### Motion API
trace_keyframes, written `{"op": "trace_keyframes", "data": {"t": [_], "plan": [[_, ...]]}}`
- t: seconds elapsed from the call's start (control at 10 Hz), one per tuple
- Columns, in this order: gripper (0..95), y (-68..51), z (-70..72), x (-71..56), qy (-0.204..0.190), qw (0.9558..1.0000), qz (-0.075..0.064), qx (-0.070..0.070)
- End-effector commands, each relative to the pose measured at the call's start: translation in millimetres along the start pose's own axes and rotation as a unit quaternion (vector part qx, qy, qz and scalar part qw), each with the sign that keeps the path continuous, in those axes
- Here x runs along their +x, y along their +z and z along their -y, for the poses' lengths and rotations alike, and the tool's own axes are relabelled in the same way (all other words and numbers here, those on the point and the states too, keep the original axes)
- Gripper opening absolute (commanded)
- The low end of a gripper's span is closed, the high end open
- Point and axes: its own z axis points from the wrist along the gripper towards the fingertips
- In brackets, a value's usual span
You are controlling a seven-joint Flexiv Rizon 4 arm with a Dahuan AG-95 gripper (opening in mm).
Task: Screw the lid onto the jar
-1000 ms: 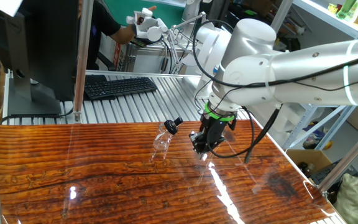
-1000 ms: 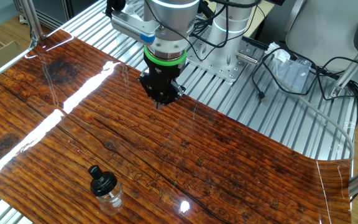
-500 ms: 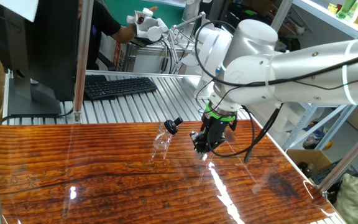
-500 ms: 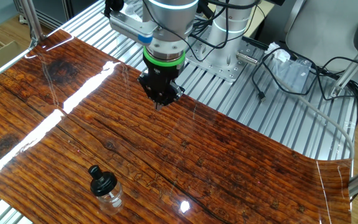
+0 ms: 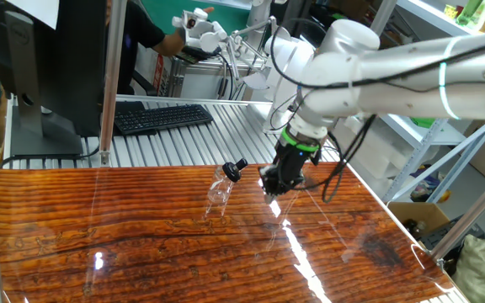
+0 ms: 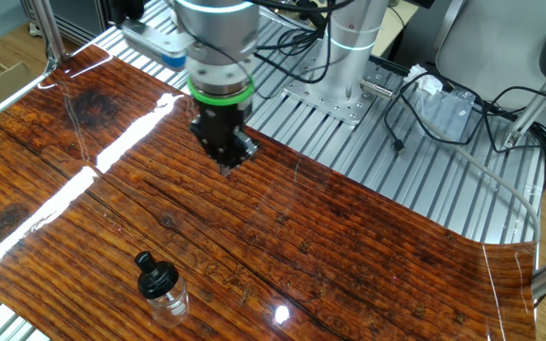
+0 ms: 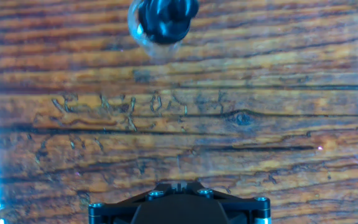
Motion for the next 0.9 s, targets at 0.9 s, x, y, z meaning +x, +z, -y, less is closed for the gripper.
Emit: {"op": "trace_keyframes", "data": {"t": [0.9], "plan": [[0.0,11.0,25.9,-81.3,0.044,0.9959,-0.043,-0.066]]}}
